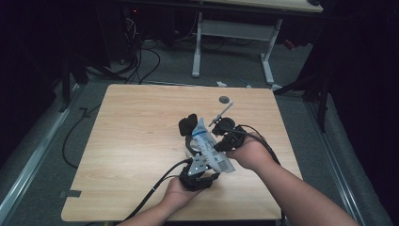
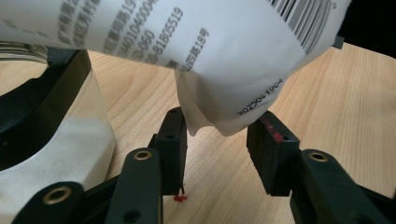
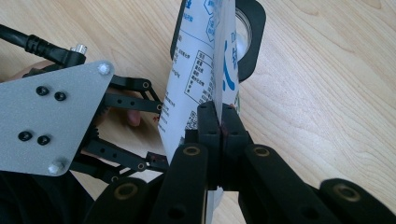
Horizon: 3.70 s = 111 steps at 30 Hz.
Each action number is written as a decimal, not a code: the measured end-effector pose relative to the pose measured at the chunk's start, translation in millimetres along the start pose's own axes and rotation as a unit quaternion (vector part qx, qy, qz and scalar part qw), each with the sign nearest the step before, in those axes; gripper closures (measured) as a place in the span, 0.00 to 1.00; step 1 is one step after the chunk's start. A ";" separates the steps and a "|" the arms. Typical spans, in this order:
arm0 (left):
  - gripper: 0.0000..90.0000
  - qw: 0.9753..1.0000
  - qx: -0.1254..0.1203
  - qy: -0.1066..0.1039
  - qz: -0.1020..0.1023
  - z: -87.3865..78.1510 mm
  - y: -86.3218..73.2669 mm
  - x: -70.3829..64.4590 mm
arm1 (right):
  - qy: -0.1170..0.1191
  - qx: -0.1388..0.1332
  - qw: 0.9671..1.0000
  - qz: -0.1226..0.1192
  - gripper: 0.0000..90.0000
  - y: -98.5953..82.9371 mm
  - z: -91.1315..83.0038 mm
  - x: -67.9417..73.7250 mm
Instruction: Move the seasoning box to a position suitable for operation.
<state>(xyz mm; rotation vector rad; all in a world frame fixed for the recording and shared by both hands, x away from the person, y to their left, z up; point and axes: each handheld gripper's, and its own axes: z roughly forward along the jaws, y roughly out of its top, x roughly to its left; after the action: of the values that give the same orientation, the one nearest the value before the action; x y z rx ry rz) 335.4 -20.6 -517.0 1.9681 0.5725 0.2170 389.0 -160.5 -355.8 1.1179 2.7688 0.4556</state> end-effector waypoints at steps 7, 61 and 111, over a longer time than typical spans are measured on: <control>0.60 1.000 -0.002 0.001 0.007 -0.2 -0.5 -1.1 | 0.000 -0.002 1.000 0.003 1.00 -0.6 -0.3 -0.7; 0.49 0.995 -0.047 0.092 -0.011 -102.1 -35.5 64.8 | -0.004 -0.003 1.000 0.017 1.00 -10.9 -3.7 -7.6; 0.51 0.995 -0.032 0.095 -0.023 -104.4 -38.2 78.7 | -0.038 0.003 0.993 0.113 1.00 -76.6 14.1 -86.9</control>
<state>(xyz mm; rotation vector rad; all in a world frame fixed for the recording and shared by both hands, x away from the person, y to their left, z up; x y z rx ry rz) 351.5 114.5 -511.0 1.8821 0.7250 0.3926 404.3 -269.8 -393.7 1.4278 2.5907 0.4176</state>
